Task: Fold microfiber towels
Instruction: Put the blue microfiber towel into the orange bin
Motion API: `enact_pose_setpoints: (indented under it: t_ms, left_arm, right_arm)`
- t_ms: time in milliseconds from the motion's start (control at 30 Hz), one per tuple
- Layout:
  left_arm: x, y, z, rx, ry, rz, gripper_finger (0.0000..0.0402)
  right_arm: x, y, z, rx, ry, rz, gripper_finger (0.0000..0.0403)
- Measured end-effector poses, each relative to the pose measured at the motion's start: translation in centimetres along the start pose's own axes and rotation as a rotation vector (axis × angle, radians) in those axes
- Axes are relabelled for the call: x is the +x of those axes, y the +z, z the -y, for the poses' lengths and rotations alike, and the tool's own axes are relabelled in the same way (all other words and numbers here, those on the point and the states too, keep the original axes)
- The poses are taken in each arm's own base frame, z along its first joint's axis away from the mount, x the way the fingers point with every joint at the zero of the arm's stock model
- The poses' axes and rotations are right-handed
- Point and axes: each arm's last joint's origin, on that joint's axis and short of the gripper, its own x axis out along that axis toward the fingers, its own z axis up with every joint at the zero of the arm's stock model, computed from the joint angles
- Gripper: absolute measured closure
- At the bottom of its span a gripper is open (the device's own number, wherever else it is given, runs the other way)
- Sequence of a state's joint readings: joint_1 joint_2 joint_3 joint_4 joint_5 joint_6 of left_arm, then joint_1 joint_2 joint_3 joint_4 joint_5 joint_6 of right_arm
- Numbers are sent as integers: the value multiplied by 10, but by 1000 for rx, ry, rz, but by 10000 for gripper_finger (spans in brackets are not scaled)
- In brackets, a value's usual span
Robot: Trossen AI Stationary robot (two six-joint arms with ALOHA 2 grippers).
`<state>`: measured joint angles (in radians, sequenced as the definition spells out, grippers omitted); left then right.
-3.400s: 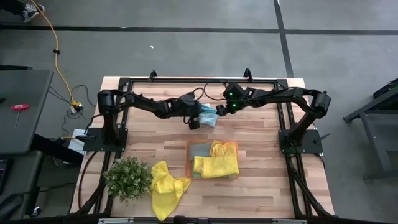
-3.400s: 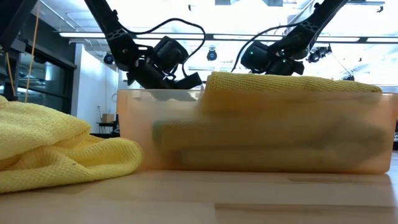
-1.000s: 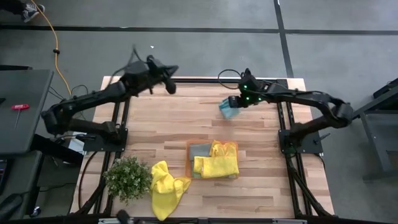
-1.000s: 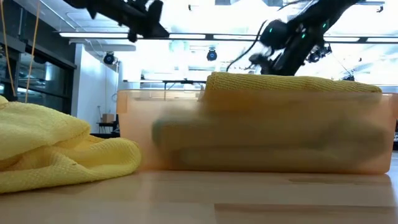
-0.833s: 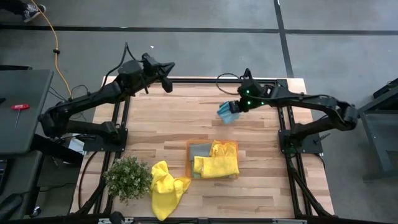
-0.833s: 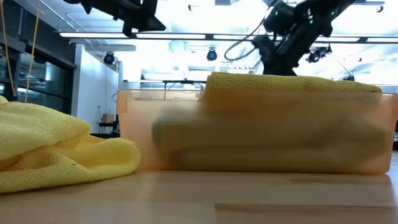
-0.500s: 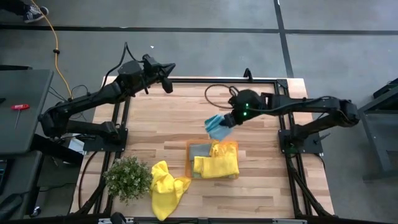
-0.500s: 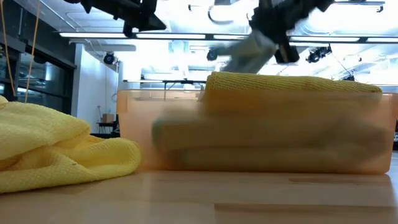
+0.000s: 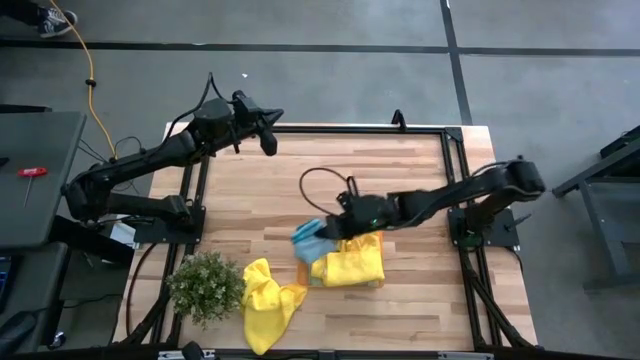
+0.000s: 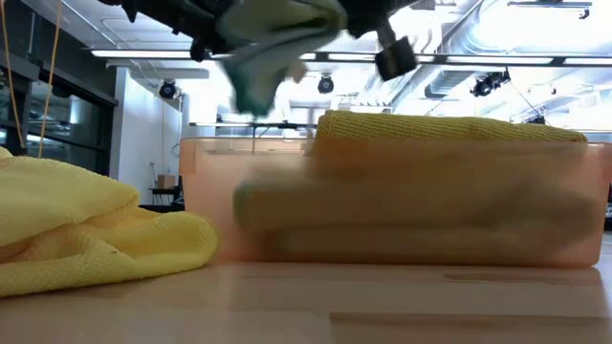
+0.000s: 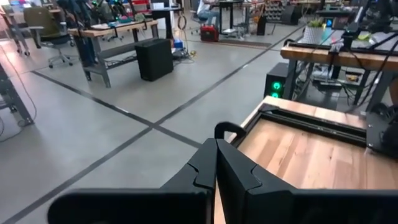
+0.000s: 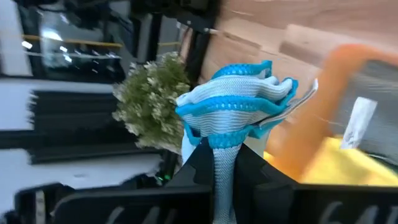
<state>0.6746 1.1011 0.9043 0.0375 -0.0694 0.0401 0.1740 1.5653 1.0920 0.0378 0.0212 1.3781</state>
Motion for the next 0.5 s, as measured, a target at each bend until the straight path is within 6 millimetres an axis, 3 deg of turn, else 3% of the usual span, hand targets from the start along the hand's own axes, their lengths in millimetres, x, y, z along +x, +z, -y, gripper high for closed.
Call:
enact_pose_setpoints:
  t_ms: [67, 200, 500]
  left_arm:
    - [0, -1, 0, 15, -12, -5, 402]
    - [0, -2, 0, 51, -14, -21, 402]
    - [0, -2, -2, 58, -6, -21, 402]
  right_arm:
    - [15, -3, 4, 30, 29, 16, 403]
    - [35, -7, 25, 94, -74, 28, 403]
    - [30, -17, 51, 226, -354, 86, 403]
